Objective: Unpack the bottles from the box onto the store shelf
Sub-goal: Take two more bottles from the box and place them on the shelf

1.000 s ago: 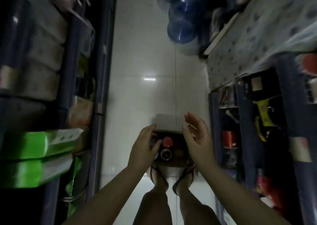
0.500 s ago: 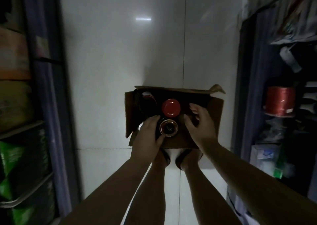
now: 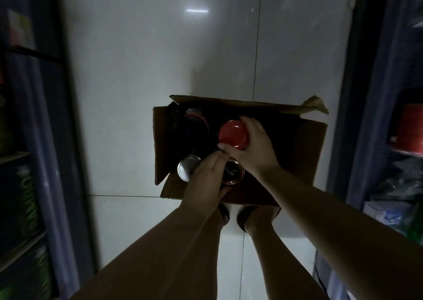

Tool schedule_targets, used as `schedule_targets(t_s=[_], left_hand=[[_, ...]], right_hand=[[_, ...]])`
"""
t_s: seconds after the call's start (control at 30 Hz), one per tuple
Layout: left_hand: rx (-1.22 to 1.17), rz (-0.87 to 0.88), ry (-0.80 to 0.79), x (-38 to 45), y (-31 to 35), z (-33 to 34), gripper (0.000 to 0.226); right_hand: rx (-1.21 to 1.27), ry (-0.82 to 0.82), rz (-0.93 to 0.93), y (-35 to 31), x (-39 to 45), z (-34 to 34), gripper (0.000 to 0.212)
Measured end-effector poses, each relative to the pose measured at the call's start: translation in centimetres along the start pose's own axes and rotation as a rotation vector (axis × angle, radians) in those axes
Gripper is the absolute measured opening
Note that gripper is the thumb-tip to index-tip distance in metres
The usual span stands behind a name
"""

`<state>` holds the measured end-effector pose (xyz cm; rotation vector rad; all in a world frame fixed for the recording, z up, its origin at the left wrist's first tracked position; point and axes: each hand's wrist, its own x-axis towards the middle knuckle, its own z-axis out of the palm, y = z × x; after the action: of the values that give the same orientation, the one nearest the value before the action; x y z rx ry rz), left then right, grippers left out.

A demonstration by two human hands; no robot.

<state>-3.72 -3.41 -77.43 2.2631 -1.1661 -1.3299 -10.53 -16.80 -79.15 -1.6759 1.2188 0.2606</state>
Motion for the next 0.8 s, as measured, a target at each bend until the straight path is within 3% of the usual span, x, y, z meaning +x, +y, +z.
schedule_targets(t_s=[0.47,0.8], left_hand=[[0.057,0.138,0.099,0.1,-1.8,-0.1,0.071],[0.187,0.177,0.092,1.0,-2.1,1.3,0.080]], right_hand=[[-0.021,-0.069,-0.170,2.6,-0.5,-1.5,0.076],[-0.147,-0.231,-0.240,3.1,0.7,-3.1,0.088]])
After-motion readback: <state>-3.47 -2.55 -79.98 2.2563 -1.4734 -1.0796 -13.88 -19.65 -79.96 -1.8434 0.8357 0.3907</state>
